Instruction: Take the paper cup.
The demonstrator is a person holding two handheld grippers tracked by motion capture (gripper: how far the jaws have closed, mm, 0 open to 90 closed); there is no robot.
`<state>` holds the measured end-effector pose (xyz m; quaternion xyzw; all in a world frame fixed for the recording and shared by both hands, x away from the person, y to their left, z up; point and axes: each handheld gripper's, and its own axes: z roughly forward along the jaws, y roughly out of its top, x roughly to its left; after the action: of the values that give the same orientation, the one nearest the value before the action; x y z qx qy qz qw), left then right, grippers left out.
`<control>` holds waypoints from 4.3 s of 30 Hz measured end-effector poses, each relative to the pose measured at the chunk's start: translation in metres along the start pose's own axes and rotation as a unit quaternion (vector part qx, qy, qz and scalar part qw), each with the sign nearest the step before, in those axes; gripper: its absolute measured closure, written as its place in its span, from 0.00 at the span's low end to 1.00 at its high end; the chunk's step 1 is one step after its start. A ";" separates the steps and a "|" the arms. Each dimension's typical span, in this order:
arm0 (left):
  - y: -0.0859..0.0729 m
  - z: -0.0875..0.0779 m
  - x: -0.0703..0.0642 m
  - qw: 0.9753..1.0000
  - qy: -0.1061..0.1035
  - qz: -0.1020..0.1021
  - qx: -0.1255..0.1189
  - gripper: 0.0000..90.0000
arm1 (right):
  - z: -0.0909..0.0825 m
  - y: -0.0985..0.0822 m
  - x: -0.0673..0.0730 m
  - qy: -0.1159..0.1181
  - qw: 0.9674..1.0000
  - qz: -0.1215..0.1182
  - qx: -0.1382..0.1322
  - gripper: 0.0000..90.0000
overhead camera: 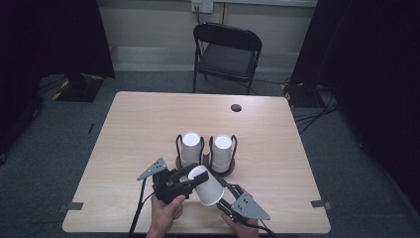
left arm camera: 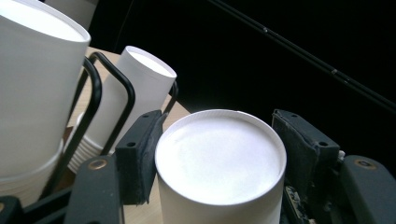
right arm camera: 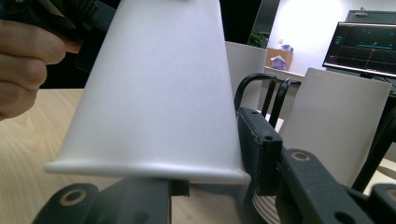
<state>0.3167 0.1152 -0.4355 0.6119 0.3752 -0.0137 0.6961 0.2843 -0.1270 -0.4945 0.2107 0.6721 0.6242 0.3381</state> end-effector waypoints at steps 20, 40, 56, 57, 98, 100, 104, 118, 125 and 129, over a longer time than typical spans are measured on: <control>-0.003 0.005 0.005 1.000 -0.016 -0.010 0.012 0.36 | -0.002 0.000 -0.001 -0.002 1.000 -0.002 -0.029 0.90; -0.002 0.004 0.007 1.000 0.017 0.011 0.007 0.37 | -0.006 0.003 -0.005 -0.001 1.000 0.010 -0.011 0.96; 0.001 0.001 -0.001 0.992 0.063 0.106 0.007 0.32 | -0.008 0.011 -0.011 0.010 0.999 0.028 0.033 0.96; 0.001 0.000 -0.001 0.992 0.065 0.112 0.006 0.31 | -0.009 0.011 -0.011 0.012 0.999 0.030 0.036 0.96; -0.024 -0.018 0.001 0.943 0.109 0.305 0.073 0.19 | -0.006 0.030 -0.046 0.062 0.972 0.086 0.211 0.96; -0.026 -0.018 -0.001 0.940 0.108 0.314 0.076 0.18 | -0.005 0.032 -0.048 0.069 0.970 0.087 0.218 0.96; -0.031 -0.014 -0.004 0.933 0.117 0.329 0.091 0.17 | -0.004 0.037 -0.051 0.079 0.966 0.080 0.233 0.96; -0.047 -0.005 -0.007 0.915 0.098 0.367 0.135 0.18 | 0.006 0.047 -0.056 0.118 0.949 0.074 0.284 0.96; -0.050 -0.004 -0.007 0.905 0.088 0.390 0.145 0.17 | 0.012 0.047 -0.058 0.130 0.937 0.090 0.311 0.96; -0.053 -0.001 -0.009 0.899 0.086 0.402 0.151 0.17 | 0.016 0.047 -0.058 0.137 0.930 0.092 0.328 0.96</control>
<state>0.2846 0.0993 -0.4754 0.8075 0.1488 0.2638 0.5061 0.3289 -0.1501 -0.4370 0.2828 0.8571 0.4198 0.0959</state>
